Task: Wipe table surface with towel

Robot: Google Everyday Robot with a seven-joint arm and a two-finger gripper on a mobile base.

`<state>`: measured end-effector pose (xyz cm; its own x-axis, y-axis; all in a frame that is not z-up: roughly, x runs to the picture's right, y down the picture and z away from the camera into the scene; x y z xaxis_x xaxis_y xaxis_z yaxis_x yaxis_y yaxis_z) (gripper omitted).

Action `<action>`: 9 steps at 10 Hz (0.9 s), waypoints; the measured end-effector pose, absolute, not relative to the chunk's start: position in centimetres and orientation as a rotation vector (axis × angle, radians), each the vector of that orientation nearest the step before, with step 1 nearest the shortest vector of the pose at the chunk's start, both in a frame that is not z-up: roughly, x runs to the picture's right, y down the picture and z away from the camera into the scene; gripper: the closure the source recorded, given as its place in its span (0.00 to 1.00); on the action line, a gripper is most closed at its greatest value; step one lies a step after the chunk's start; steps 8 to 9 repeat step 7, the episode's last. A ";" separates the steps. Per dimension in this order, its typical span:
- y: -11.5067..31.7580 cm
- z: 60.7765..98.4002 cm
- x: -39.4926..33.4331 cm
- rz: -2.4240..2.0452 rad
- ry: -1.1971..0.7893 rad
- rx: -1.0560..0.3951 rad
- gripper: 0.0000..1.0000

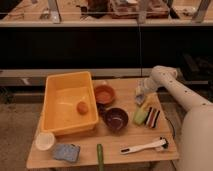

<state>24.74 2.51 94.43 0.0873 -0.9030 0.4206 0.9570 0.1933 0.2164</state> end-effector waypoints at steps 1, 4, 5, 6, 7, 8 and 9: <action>2.0 94.9 25.2 -1.371 -0.511 -0.134 0.96; 1.0 96.2 26.2 -1.348 -0.509 -0.152 0.96; 1.0 96.2 26.4 -1.347 -0.508 -0.153 0.96; 1.0 96.2 26.4 -1.349 -0.509 -0.153 0.96; 1.0 96.2 26.4 -1.349 -0.509 -0.153 0.96; 1.0 96.2 26.4 -1.349 -0.509 -0.153 0.96; 1.0 96.2 26.4 -1.349 -0.509 -0.153 0.96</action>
